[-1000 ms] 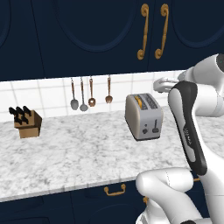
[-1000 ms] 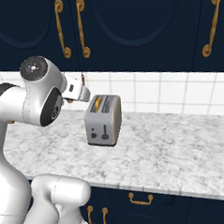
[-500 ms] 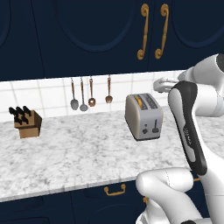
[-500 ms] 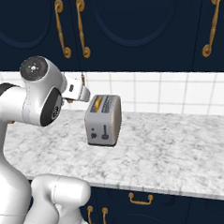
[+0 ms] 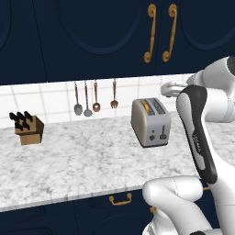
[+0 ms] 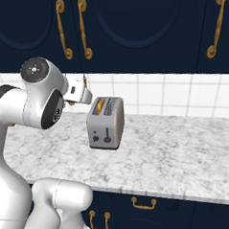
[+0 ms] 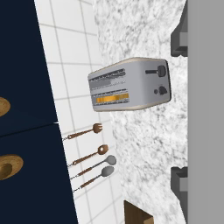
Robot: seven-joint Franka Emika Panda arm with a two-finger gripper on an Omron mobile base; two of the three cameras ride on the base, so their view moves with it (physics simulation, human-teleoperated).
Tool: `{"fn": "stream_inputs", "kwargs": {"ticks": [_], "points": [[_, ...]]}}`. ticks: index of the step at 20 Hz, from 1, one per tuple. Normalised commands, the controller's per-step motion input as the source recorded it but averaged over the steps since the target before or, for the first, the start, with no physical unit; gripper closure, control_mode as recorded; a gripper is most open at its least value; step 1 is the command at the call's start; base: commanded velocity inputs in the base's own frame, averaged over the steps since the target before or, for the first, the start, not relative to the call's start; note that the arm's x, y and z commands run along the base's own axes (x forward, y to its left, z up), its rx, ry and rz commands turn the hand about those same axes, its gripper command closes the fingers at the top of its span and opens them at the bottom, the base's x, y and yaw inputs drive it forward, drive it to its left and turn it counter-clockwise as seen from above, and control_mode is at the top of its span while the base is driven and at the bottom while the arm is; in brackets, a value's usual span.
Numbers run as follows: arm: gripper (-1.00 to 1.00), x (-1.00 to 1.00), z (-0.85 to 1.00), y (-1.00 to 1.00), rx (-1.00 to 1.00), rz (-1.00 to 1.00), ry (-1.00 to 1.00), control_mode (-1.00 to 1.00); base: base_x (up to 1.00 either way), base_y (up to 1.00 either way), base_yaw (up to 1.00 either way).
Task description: Start the toaster. Once the lever pops up, take the bread to the plate on the dining counter.
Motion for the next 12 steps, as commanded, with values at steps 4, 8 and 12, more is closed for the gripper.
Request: {"fn": "stream_inputs", "kwargs": {"ticks": [4, 8, 12], "points": [[-1.0, 0.0, 0.0, 0.0, 0.0, 0.0, 0.0, -1.0, 0.0, 0.0, 0.0], [-1.0, 0.0, 0.0, 0.0, 0.0, 0.0, 0.0, -1.0, 0.0, 0.0, 0.0], [-1.0, 0.0, 0.0, 0.0, 0.0, 0.0, 0.0, -1.0, 0.0, 0.0, 0.0]]}}
